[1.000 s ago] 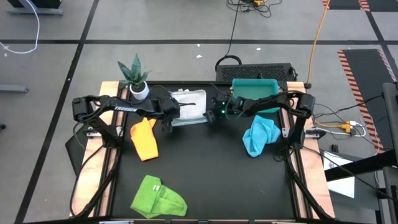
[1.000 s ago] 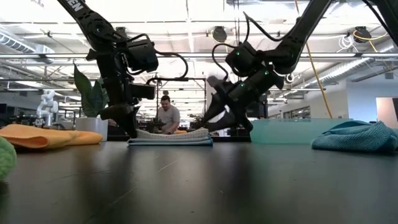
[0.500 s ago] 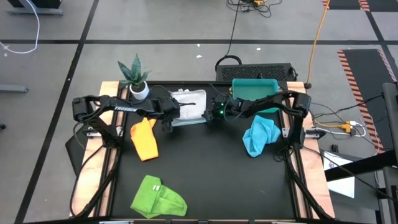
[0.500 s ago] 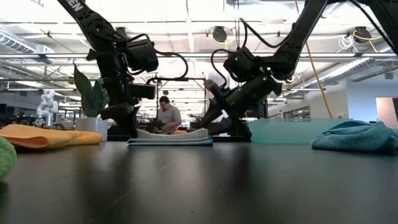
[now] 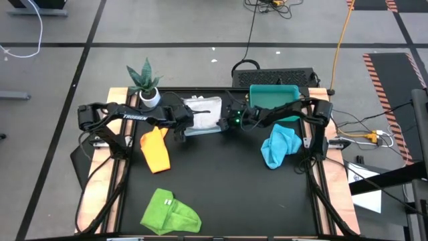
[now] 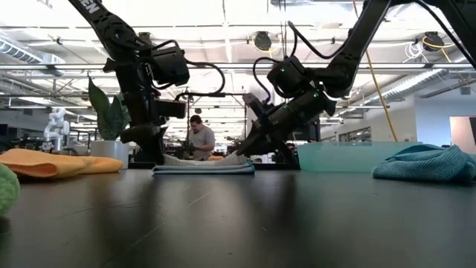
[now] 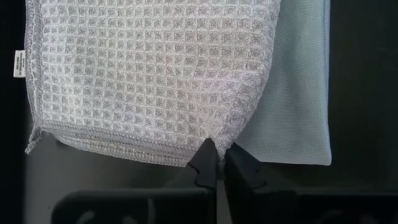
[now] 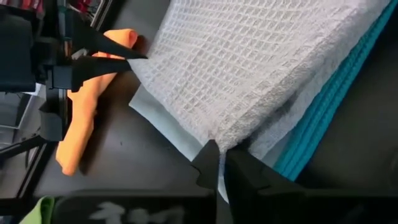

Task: Fold microfiber towels
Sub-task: Stack the gray microfiber towel on the blue microfiber towel

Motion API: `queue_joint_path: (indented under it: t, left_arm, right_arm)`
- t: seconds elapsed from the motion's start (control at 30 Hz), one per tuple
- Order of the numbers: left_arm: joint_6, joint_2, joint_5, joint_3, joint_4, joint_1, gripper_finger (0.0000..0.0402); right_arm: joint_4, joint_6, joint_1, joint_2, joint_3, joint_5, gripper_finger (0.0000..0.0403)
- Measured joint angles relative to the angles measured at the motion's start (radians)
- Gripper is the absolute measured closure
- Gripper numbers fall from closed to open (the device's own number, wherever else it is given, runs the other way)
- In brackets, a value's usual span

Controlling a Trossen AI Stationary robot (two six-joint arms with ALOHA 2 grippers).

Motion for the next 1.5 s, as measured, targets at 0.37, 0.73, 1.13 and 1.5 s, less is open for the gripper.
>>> queue_joint_path:
  t: [0.37, 0.73, 1.13, 1.5]
  left_arm:
    - [-0.1, -0.018, 0.048, 0.036, -0.06, -0.039, 0.0394]
    - [-0.159, -0.013, 0.055, 0.036, -0.052, -0.115, 0.037]
    - [-0.322, -0.052, 0.013, 0.074, -0.229, -0.097, 0.0281]
    - [-0.364, -0.155, 0.36, 0.031, -0.01, 0.093, 0.0306]
  right_arm:
    - [-0.121, -0.063, -0.019, -0.066, 0.0, -0.056, 0.0401]
    - [-0.161, -0.094, -0.022, -0.068, 0.0, -0.054, 0.0395]
    - [-0.23, -0.087, -0.058, -0.127, 0.0, -0.193, 0.0274]
    - [-0.086, -0.202, -0.014, -0.181, 0.0, -0.076, 0.0374]
